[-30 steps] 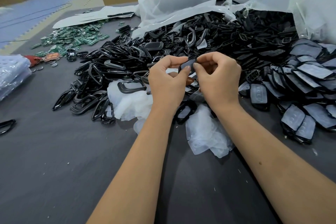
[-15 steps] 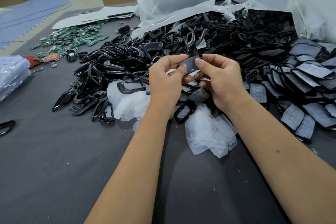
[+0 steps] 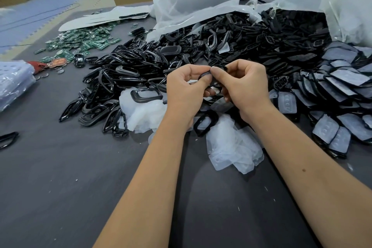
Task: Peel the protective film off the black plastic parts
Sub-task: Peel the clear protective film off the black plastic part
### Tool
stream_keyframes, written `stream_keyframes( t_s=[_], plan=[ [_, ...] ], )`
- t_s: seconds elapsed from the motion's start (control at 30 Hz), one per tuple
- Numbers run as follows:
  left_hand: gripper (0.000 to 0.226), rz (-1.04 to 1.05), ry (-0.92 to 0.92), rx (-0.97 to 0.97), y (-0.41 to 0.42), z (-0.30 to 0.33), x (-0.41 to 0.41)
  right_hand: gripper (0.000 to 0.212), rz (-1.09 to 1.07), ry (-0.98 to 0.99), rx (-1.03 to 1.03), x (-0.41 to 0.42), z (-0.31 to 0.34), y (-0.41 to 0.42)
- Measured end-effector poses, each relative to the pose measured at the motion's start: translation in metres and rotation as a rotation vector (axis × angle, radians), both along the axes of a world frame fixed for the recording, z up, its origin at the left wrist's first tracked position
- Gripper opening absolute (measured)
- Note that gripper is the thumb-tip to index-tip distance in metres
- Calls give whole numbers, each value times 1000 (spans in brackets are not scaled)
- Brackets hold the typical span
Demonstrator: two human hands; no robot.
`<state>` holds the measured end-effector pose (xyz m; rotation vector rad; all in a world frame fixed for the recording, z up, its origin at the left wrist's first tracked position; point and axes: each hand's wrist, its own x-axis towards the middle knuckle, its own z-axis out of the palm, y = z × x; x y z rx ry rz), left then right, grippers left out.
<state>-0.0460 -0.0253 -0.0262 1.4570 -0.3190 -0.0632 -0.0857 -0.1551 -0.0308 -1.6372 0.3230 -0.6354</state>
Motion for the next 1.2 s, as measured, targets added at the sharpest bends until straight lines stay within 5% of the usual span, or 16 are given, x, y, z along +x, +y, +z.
stream_keyframes(
  t_s=[0.2, 0.33, 0.53, 0.6, 0.7, 0.87, 1.2],
  plan=[
    [17, -16, 93, -1, 10, 3, 5, 23, 45, 76, -160, -1, 1, -7],
    [24, 22, 192, -33, 11, 6, 5, 10, 54, -92, -537, -7, 5, 0],
    [19, 42, 403, -199, 23, 16, 11, 17, 222, -180, -705, -10, 9, 4],
    [18, -14, 414, -253, 25, 17, 11, 14, 195, -181, -649, -9, 9, 6],
    [36, -40, 391, -298, 23, 17, 10, 3, 125, -113, -285, -7, 10, 11],
    [7, -29, 255, -213, 19, 12, 8, 11, 281, 58, 333, -5, 10, 5],
    [22, -19, 229, -170, 15, 10, 9, 19, 413, -17, 337, -3, 3, -1]
  ],
)
